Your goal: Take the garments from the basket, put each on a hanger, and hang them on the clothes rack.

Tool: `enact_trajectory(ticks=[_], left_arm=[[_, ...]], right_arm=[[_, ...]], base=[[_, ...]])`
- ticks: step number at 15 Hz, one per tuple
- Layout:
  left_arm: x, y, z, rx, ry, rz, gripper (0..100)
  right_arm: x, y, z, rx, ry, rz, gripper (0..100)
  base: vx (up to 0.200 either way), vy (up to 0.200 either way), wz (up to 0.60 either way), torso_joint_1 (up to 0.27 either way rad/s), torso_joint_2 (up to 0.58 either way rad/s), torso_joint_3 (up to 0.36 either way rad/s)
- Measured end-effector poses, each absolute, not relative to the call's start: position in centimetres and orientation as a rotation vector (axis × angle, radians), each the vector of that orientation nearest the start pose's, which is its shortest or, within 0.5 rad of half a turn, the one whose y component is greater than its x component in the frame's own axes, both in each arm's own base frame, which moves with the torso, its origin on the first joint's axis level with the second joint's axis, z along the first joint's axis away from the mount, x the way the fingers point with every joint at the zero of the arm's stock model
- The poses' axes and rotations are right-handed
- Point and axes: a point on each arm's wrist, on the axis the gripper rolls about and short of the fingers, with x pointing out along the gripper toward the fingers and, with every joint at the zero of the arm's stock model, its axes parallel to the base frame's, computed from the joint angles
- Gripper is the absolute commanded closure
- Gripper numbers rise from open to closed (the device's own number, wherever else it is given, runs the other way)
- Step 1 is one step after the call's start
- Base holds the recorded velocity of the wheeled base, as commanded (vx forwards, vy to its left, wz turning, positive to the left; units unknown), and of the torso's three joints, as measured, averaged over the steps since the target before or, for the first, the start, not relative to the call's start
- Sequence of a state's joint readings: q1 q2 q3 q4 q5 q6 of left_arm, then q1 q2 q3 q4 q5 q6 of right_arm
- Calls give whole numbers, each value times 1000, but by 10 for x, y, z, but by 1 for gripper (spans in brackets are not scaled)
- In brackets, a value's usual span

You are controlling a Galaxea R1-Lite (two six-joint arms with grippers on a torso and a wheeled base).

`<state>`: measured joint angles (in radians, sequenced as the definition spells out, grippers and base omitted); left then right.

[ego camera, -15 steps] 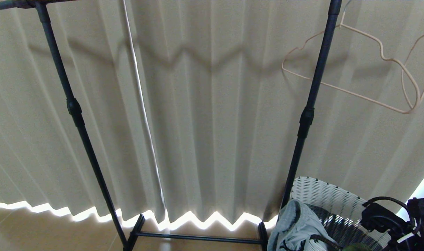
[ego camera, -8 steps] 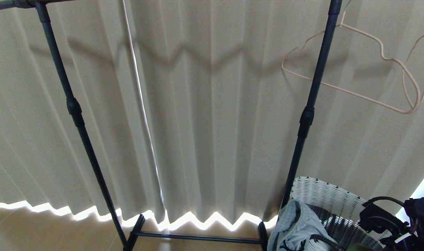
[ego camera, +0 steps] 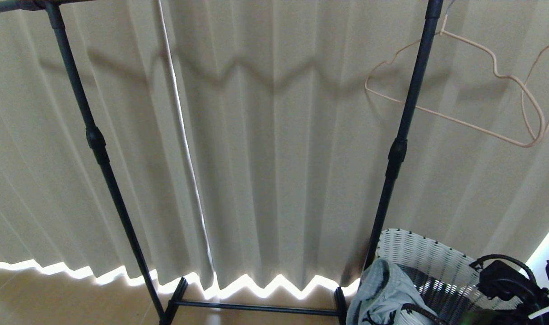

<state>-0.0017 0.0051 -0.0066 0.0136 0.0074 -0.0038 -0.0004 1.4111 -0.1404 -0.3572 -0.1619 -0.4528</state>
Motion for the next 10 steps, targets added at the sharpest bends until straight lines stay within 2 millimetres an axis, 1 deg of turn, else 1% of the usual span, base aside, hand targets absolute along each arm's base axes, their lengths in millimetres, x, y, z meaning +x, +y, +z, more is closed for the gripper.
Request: enact_trajectory(ticks=[3, 8, 10], left_arm=[[-23, 0, 76, -4, 12, 6, 0], [-23, 0, 76, 1, 12, 2, 0], [-23, 0, 76, 5, 13, 2, 0]], right_arm=[[122, -4, 93, -458, 766, 6, 100], [94, -4, 140, -375, 411, -89, 100], [82, -4, 144, -367, 375, -95, 100]], base=[[0, 0, 0, 0, 0, 0], [0, 0, 0, 0, 0, 0], [-200, 0, 0, 7, 5, 2]])
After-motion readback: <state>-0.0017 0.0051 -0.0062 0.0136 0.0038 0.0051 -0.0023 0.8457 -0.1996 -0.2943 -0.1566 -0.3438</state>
